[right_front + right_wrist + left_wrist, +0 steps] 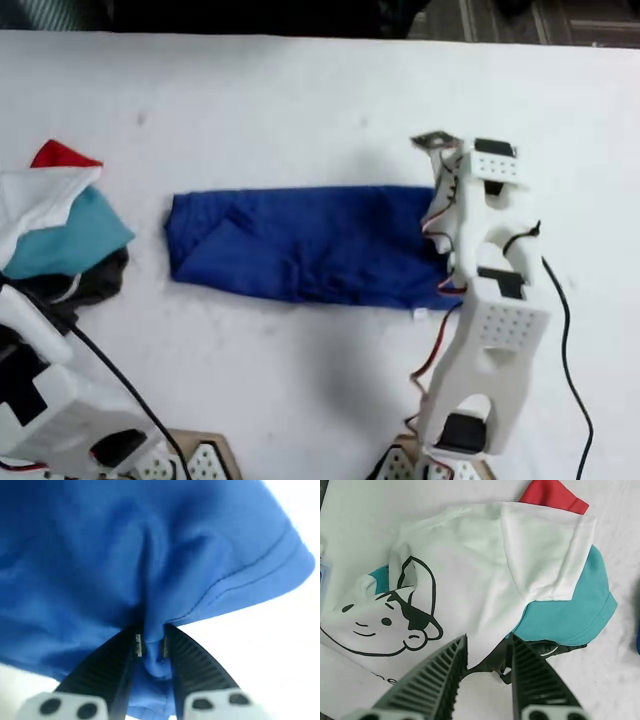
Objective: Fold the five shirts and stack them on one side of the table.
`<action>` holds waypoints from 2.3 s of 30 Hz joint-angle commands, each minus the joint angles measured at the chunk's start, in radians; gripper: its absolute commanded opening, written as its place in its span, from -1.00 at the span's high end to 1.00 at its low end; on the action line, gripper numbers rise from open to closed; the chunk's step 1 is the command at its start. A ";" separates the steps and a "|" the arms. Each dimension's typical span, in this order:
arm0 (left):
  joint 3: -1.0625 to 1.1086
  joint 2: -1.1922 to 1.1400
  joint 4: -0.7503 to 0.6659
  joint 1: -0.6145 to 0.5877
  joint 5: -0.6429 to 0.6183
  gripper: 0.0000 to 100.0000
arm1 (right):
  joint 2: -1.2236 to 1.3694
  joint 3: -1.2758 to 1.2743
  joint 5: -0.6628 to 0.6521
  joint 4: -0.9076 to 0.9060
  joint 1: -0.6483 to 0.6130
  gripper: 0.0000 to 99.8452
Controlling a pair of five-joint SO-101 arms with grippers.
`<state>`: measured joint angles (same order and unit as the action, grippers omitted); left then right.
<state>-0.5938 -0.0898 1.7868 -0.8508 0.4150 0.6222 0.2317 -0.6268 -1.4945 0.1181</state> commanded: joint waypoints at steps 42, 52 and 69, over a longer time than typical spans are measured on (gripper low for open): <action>-0.037 0.051 0.000 0.088 -0.144 0.71 | -0.671 -0.025 -0.002 -0.225 -0.278 0.96; -0.034 0.053 0.000 0.088 -0.147 0.71 | -0.587 -0.029 0.158 -0.064 -0.542 0.96; -0.028 0.045 0.000 0.094 -0.166 0.71 | -0.397 0.129 0.176 -0.025 -0.743 0.43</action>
<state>-0.5938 -0.0898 1.7868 -0.7664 0.2555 0.2340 0.2562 -0.4565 -1.4853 -0.5953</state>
